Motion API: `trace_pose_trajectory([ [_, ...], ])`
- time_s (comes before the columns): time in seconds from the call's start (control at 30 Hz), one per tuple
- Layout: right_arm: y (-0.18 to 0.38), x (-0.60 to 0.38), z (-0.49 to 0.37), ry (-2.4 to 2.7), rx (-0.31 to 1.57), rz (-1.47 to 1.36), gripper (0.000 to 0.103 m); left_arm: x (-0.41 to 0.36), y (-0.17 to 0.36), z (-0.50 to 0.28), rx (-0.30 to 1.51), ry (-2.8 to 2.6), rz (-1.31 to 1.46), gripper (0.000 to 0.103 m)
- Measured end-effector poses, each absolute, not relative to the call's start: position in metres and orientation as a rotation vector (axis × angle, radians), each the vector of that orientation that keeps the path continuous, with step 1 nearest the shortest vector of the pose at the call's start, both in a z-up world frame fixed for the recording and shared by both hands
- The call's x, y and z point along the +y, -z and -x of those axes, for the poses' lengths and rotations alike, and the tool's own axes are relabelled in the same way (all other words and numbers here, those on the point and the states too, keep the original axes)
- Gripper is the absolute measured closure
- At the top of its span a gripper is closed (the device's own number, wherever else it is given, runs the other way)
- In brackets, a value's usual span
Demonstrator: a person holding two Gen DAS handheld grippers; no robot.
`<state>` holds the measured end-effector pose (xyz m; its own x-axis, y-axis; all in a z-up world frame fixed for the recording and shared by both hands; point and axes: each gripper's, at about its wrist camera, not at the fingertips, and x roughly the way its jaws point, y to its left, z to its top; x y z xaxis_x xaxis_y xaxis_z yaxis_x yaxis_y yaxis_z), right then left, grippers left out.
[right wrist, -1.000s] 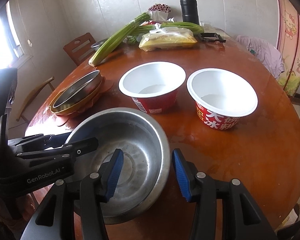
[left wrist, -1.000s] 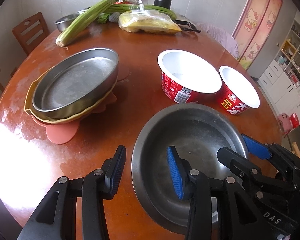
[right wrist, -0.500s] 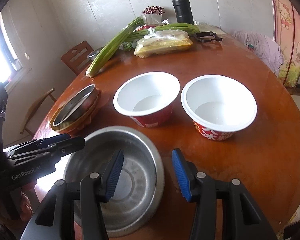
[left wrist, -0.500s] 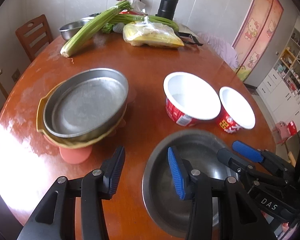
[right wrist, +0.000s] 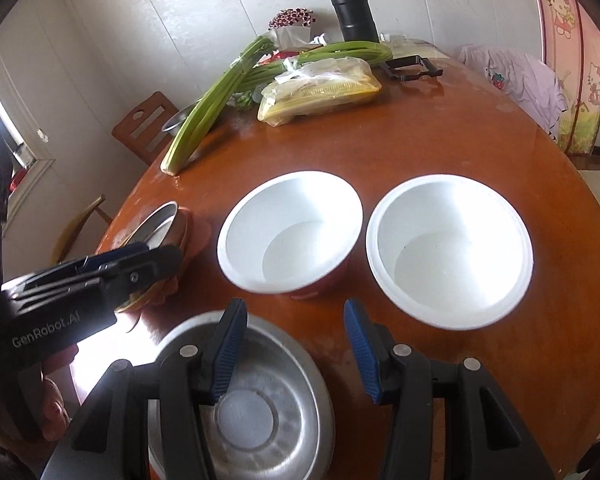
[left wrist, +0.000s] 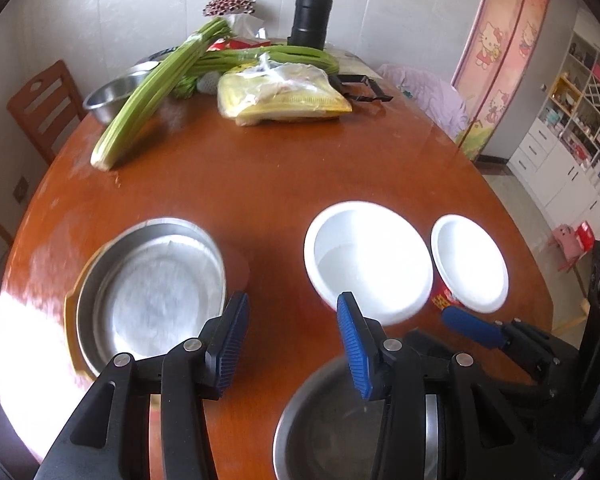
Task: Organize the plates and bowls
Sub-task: 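Move the left tool to the larger white bowl and grasp its rim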
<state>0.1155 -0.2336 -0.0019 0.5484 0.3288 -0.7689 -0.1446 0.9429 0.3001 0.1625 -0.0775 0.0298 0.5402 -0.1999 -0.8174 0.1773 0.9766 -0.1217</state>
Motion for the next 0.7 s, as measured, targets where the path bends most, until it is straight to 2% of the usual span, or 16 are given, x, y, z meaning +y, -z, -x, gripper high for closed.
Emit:
trace_pose_trajectory([
  [0.7,0.014,-0.233,-0.156,-0.272,1.012,-0.271,0.053,-0.116,-0.008,-0.229,1.076,0.315,-0.041,0.056],
])
